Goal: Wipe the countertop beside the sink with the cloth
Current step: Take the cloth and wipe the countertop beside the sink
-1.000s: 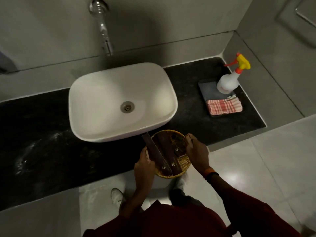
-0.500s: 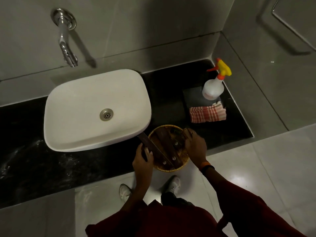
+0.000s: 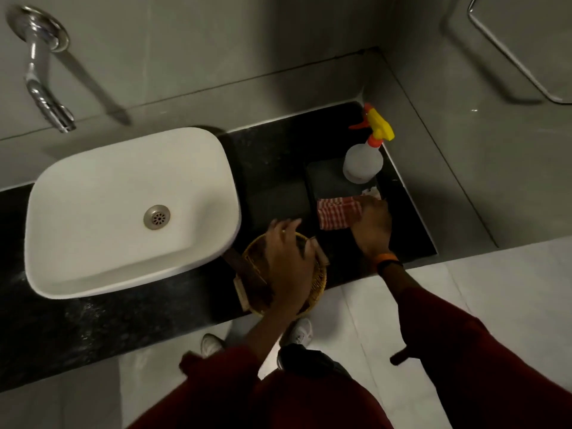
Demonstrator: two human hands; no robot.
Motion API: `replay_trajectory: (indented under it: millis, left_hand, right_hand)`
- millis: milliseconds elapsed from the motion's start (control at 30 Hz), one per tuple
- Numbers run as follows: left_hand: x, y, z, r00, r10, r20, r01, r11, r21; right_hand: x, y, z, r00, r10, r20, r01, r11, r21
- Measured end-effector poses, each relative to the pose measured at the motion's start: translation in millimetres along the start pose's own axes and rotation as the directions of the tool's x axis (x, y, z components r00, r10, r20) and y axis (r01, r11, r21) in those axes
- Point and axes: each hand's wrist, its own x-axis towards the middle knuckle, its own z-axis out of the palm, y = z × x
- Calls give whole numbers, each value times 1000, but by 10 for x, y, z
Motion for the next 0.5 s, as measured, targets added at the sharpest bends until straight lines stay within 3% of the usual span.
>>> replay_trajectory:
  millis: [100,167,267,333,500]
  left_hand:
    - [470,192,369,954,74,290,-78,997,2]
    - [785,282,608,888,-24,459,24,1000,5]
    - [1062,325,891,773,-3,635,-76,992,98]
    - [1114,332,998,756,52,653,-254,942,219]
    - [1213,364,996,776,115,621,-256,956,143]
  right_hand:
    - [222,136,-86,992,-53,111,63,994,-87]
    - [316,202,-93,981,-70,180,90,990,-105]
    - [392,276,-32,950,-50,308,117,972,-204]
    - [410,303,14,949,-32,313,127,949,-288]
    - [469,288,-11,966,-104,238,161,959,-232]
